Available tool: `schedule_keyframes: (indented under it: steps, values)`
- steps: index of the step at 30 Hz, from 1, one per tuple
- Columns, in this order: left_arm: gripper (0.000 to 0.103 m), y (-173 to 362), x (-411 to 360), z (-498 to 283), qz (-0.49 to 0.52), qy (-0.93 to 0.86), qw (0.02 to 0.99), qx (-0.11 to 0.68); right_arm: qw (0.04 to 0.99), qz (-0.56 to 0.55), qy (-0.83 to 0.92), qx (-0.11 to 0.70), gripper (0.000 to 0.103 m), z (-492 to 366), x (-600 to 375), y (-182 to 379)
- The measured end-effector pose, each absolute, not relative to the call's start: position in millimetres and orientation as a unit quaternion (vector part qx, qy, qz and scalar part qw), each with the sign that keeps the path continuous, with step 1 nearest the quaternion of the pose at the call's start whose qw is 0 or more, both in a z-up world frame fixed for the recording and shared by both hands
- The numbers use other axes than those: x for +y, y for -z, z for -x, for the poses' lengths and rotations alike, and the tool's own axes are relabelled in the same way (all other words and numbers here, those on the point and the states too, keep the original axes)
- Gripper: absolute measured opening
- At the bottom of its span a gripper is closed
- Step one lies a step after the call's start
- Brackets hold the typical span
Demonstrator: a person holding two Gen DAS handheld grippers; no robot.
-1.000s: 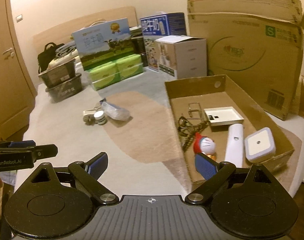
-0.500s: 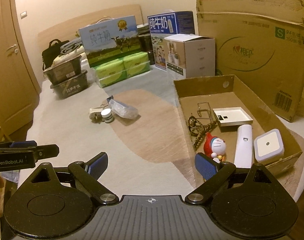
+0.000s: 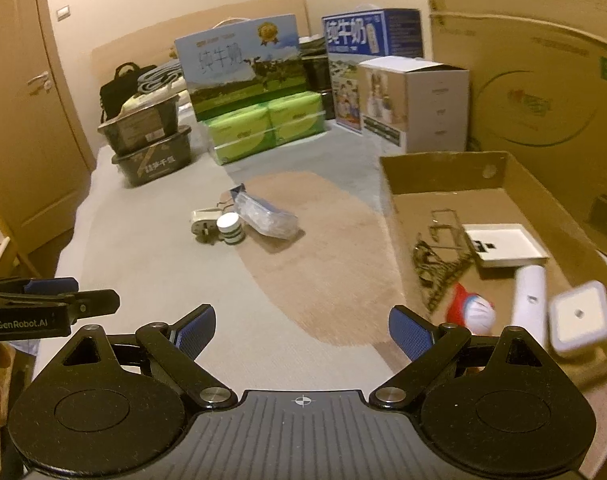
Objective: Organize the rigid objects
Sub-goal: 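Move both open grippers back toward the remaining items on the floor, then grasp the blue toothpick box with the right gripper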
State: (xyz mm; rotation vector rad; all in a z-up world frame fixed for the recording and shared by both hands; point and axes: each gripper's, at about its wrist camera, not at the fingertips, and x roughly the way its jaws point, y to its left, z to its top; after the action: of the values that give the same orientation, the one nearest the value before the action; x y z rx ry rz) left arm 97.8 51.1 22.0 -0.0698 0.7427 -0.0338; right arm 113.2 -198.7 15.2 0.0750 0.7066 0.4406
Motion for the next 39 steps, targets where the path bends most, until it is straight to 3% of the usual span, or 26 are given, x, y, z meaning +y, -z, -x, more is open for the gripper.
schedule_keyframes:
  steps: [39]
  values:
    - [0.072, 32, 103, -256, -0.024, 0.073, 0.918, 0.389, 0.844, 0.049, -0.365, 0.390, 0.092, -328, -111, 36]
